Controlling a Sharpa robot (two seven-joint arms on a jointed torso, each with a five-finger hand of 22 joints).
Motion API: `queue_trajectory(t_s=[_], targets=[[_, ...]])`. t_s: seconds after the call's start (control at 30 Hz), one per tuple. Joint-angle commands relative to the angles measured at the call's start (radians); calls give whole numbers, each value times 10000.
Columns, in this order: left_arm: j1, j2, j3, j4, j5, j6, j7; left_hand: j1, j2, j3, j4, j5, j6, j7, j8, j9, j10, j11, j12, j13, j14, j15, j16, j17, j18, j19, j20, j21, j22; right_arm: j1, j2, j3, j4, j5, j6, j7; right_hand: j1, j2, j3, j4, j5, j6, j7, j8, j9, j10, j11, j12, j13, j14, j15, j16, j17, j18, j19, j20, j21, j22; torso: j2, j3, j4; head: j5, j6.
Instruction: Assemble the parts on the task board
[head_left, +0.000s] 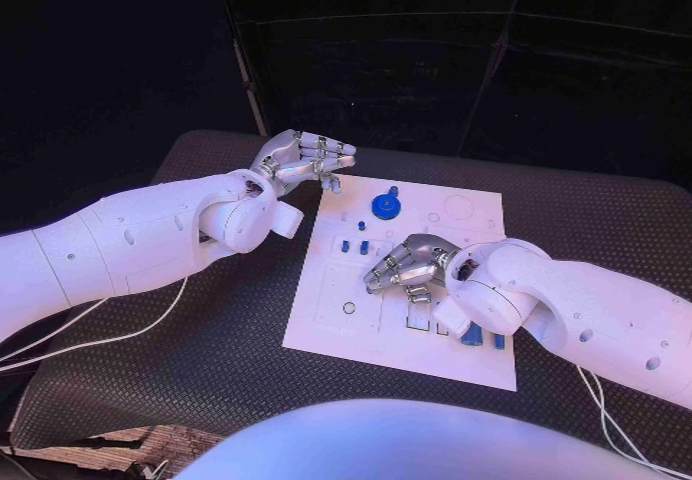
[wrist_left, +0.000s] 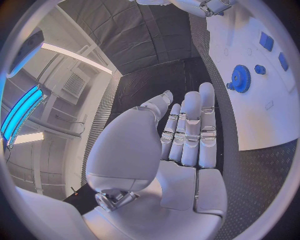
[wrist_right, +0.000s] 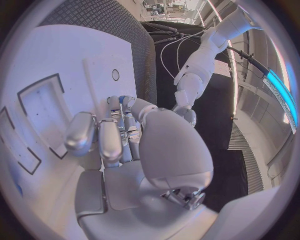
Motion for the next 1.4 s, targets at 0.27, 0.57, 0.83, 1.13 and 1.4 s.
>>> queue_trajectory(t_s=[0.27,0.57,0.83,1.13,1.4], targets=[[19,6,12,11,32,106,11,10,59,-47,-13,1,-52,-16,-46,-2,-61,-5,32,16,-90,7,-46,-17,200,29,75,-63,-17,3,44,-6,4,-329,160,-201,-70,31,-65,27,38,2,22,-16,9,17,7,-56,13,204,-70,-8,-20,-137,62,0,-49,-12,3,3,5,4,2],[19,5,12,4,32,107,4,23,72,-72,-24,2,-70,-12,-38,3,-109,0,83,27,-112,9,-69,-35,204,33,81,-97,-47,3,-24,-6,59,-417,221,-318,-70,31,-65,27,38,2,22,-16,9,17,7,-56,13,204,-70,-8,-20,-137,62,0,-49,-12,3,8,-3,10,2],[19,14,12,-3,31,112,-1,23,72,-72,-24,2,-70,-12,-38,3,-109,0,83,27,-112,9,-69,-35,204,33,81,-97,-47,3,-68,-6,144,-435,241,-348,-75,34,-68,30,41,5,21,-15,10,20,6,-55,15,203,-71,-11,-28,-136,65,0,-51,-17,1,7,5,6,2],[18,22,12,-9,31,123,-7,23,72,-72,-24,2,-70,-12,-38,3,-109,0,83,27,-112,9,-69,-35,204,33,81,-97,-47,3,-31,-6,104,-463,249,-392,-75,34,-68,30,41,5,21,-15,10,20,6,-55,15,203,-71,-11,-28,-136,65,0,-51,-17,-1,-2,0,3,2],[19,25,12,-5,31,124,-16,23,72,-72,-24,2,-70,-12,-38,3,-109,0,83,27,-112,9,-69,-35,204,33,81,-97,-47,3,23,-6,22,-706,141,-574,-86,36,-74,34,43,10,19,-12,11,26,5,-53,17,202,-72,-19,-43,-135,69,-1,-56,-25,-1,-1,-1,7,2]])
